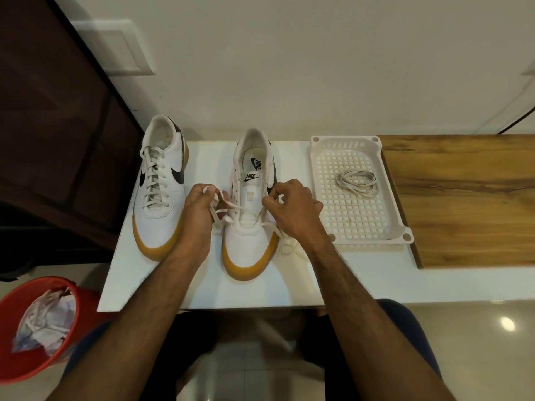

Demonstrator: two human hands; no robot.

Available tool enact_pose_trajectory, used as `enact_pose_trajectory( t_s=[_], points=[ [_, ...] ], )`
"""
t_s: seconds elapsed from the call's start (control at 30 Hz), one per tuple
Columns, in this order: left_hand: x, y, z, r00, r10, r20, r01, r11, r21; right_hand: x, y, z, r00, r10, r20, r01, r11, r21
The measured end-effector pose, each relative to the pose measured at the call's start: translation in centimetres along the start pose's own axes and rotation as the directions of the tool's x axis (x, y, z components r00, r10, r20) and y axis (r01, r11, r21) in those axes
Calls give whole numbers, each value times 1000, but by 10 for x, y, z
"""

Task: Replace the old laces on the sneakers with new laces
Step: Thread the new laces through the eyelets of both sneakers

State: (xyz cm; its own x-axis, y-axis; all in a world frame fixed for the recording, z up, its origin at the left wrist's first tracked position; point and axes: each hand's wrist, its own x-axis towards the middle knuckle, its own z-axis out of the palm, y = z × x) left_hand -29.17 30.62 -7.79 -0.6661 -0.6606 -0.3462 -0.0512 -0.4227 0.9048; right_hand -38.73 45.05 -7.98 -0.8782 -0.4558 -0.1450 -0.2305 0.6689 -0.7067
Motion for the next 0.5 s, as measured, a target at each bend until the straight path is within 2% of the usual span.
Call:
enact_pose_trajectory(
  t_s=[0.07,0.1,0.17,0.23,0.27,0.3,0.33,0.37,0.4,0.43,0.5],
  points=[
    [5,6,-5,984,-103,-145,79,983,-164,0,0,0,1000,3,-3,-3,1000,2],
    [10,8,-14,973,-88,-216,51,984,-171,0,0,0,1000,5,-4,-5,1000,3],
    [17,10,-30,959,72,-272,-72,997,8,0,-1,-1,1000,7,-10,-7,1000,7],
    [14,13,-37,951,239,-194,-183,946,268,-1,-2,0,1000,1,-15,-1,1000,-3],
    [11,13,-35,944,312,-105,-244,877,414,-1,-2,1,1000,-4,-21,3,1000,-14],
    [9,10,-33,927,374,24,-318,751,579,-2,-2,1,1000,-11,-26,10,1000,-24],
    [6,7,-29,899,410,152,-381,563,734,-3,-2,2,999,-25,-38,24,999,-25],
    [4,3,-23,866,435,247,-420,363,832,-4,-3,2,997,-53,-57,52,999,-16],
    [2,-3,-19,839,451,305,-432,210,877,-5,-4,3,992,-98,-80,98,995,0],
    [1,-7,-15,830,458,318,-420,138,897,-6,-5,3,983,-156,-92,158,987,13],
    [0,-10,-9,812,505,293,-396,107,912,-6,-7,5,959,-281,-43,281,960,-12]
  ],
)
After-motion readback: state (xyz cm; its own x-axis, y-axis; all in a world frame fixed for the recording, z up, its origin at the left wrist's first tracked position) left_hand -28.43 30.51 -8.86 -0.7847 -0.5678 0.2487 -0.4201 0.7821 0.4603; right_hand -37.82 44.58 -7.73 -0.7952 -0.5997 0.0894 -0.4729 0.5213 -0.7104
